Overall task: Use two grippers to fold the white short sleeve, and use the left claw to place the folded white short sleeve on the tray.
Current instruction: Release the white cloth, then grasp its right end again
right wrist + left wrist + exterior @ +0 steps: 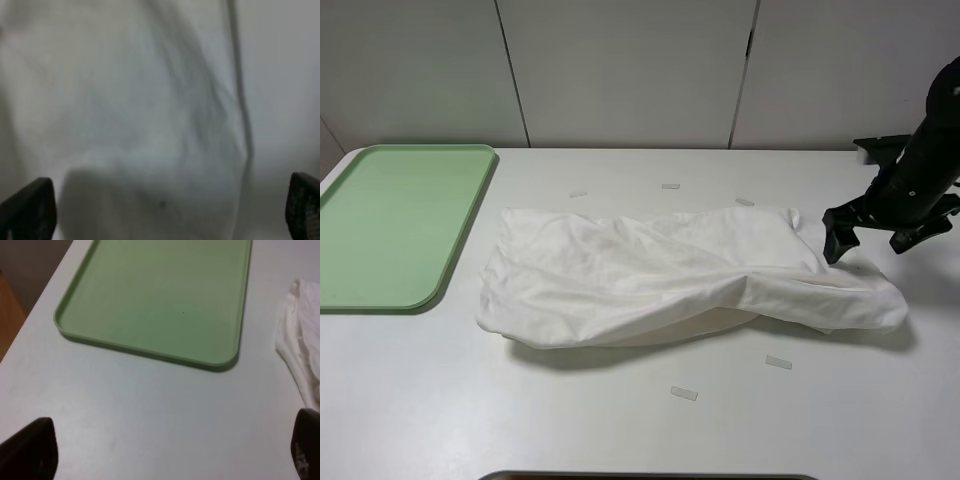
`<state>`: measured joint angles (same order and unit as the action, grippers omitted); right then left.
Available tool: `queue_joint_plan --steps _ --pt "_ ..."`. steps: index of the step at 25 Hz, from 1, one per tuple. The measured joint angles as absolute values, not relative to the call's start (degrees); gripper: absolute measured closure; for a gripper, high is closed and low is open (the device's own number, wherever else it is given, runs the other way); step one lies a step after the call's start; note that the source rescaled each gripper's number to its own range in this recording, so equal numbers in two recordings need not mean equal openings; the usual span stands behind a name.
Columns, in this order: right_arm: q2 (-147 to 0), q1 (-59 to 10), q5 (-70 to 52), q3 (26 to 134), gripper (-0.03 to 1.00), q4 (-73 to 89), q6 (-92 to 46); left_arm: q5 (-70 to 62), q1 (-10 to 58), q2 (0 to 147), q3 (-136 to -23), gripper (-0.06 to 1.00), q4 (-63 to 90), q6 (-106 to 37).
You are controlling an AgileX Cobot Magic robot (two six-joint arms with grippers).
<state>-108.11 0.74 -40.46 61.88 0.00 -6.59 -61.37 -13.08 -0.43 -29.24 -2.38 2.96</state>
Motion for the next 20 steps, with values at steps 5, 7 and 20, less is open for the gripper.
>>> queue_joint_plan --steps 5,7,20 --pt "-112.25 0.74 -39.79 61.88 -0.03 0.00 -7.49 -61.37 -13.08 -0.43 -29.24 0.02 -2.38 2.96" --pt "-113.86 0.74 -38.84 61.88 -0.03 0.00 -7.69 -61.37 -13.08 -0.43 -29.24 0.02 -2.38 2.96" --pt "-118.65 1.21 -37.70 62.75 -0.03 0.94 -9.12 -61.37 -13.08 -0.43 -29.24 0.02 -2.38 2.96"
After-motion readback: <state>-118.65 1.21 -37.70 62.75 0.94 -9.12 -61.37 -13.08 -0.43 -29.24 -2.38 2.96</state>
